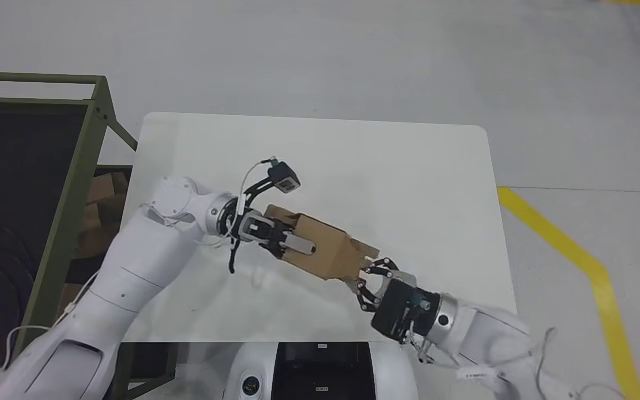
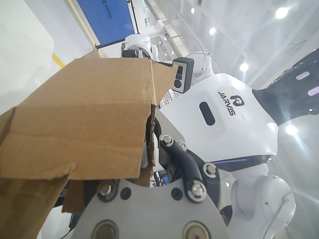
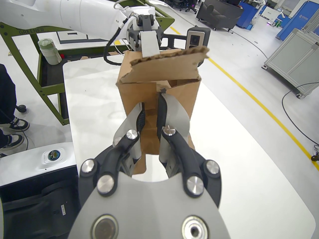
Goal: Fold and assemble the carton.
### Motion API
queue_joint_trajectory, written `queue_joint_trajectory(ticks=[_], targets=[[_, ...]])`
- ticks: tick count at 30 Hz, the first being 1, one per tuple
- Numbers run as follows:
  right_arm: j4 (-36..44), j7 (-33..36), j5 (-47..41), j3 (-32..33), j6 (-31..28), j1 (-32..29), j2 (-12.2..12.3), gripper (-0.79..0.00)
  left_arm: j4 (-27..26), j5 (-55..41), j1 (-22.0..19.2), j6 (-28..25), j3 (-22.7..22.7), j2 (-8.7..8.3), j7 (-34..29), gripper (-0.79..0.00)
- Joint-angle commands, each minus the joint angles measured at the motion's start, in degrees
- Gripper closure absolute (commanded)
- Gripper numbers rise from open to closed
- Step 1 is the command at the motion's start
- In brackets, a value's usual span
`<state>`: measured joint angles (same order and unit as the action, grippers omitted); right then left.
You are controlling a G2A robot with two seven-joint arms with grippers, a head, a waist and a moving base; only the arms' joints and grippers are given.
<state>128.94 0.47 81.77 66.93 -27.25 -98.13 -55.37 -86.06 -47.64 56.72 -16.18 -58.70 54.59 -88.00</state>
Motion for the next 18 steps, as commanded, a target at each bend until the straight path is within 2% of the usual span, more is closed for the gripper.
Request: queue_joint_trajectory(ticks=[1, 18], targets=[[0.1, -1.2, 0.2, 1.2, -0.3, -1.1, 0.2, -0.108, -0.2, -0.1, 0.3, 0.0, -0.5, -0.04, 0.0, 0.0], [-1.4, -10.0, -6.0, 7.9, -0.5, -8.0, 0.7, -0.123, -1.4, 1.1, 2.3, -1.2, -3.8, -0.13, 1.4, 0.0]])
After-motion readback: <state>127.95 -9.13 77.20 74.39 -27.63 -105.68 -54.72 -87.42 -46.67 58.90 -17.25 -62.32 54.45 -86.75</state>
